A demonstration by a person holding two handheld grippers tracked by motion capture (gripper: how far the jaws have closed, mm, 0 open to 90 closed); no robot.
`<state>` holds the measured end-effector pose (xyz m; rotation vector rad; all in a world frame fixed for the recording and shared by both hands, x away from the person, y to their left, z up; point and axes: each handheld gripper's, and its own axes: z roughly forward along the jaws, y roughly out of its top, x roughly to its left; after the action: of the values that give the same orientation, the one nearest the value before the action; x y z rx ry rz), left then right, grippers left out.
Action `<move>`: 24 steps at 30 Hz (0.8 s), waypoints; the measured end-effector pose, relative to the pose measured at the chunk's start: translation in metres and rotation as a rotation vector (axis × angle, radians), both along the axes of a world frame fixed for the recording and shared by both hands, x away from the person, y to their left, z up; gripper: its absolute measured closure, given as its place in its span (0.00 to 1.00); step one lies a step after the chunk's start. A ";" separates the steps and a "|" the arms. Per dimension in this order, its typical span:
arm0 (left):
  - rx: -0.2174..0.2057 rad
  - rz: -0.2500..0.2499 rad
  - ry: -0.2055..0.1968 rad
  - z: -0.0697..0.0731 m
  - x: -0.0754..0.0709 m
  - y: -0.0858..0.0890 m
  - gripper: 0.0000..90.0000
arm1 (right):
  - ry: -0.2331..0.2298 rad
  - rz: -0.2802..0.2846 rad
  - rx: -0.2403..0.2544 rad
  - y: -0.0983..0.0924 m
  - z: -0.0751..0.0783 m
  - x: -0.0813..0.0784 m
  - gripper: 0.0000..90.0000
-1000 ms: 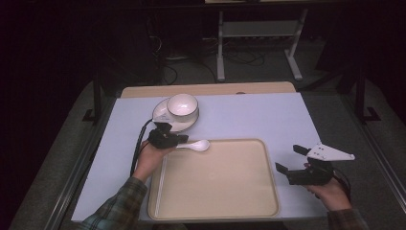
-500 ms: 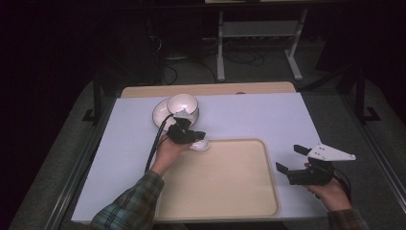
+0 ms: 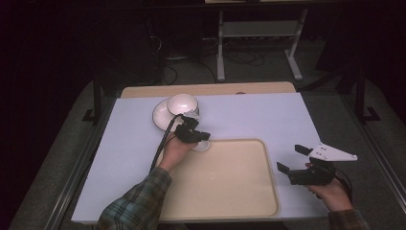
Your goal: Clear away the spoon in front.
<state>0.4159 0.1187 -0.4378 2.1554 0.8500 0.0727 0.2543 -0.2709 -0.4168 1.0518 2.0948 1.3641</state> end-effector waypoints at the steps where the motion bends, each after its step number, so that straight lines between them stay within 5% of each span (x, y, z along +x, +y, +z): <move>1: -0.001 0.001 0.001 0.000 -0.001 0.000 1.00 | 0.000 0.000 -0.001 0.000 0.000 0.000 0.06; 24: 0.053 -0.061 0.037 -0.003 -0.033 0.009 1.00 | -0.007 -0.002 -0.004 0.000 0.001 -0.001 0.06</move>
<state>0.3831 0.1274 -0.4411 2.2371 0.8105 0.0243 0.2533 -0.2711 -0.4159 1.0461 2.0905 1.3597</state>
